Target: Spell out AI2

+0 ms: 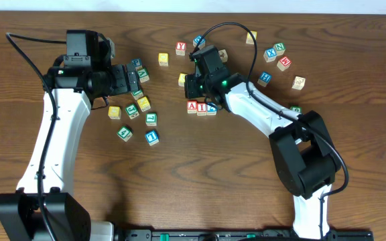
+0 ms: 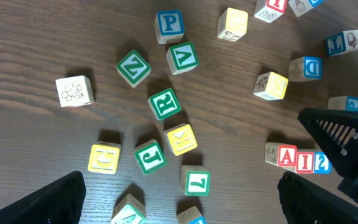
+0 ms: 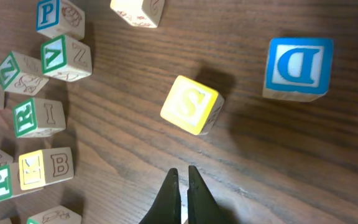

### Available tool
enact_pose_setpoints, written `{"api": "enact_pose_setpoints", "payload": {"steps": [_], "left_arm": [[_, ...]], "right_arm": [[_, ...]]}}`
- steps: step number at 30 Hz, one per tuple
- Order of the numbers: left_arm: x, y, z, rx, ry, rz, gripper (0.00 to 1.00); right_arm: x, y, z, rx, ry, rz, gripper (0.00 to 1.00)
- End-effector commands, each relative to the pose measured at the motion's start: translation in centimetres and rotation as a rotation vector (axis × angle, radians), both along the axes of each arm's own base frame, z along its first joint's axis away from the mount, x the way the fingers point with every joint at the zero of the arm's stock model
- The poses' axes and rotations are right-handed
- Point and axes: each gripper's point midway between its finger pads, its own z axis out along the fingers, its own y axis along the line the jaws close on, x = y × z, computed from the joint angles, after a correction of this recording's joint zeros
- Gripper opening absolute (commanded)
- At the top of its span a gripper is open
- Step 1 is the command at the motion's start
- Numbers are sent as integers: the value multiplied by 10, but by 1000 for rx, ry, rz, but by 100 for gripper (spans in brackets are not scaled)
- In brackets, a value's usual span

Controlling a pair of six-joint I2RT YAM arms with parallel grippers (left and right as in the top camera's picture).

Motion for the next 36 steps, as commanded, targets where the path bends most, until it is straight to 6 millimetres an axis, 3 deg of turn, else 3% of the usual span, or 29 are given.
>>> {"api": "enact_pose_setpoints", "payload": {"steps": [1,36], "left_arm": [[1,3,6,3,-13,5,98],[1,3,6,3,-13,5,98]], "right_arm": [[-5,6,-12,-20,21,6,1],[-23,-4,-43,-79,124,-89,1]]}}
